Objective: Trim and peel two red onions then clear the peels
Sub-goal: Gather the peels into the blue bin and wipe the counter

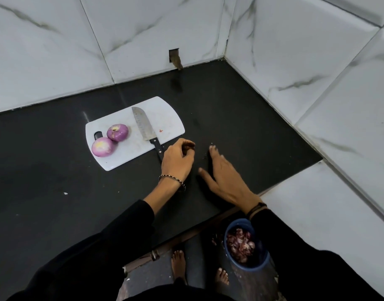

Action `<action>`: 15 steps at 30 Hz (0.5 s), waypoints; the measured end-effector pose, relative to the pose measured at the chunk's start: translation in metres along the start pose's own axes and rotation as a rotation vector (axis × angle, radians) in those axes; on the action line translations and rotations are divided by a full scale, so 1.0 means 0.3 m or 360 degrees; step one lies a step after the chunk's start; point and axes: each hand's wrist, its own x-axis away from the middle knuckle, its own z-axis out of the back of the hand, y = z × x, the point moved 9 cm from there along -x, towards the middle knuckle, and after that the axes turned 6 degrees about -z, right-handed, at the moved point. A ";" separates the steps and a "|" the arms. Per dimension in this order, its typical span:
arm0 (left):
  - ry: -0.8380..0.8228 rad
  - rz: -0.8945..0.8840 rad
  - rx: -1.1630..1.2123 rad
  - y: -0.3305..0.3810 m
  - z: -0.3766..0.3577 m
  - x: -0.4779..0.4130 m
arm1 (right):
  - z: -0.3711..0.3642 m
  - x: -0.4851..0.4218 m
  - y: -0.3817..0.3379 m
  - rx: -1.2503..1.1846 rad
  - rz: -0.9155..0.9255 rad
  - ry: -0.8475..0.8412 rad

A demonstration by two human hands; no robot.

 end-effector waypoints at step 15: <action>-0.0045 -0.0012 0.0082 -0.048 0.026 0.014 | 0.046 0.086 0.064 -0.0371 0.0013 -0.0097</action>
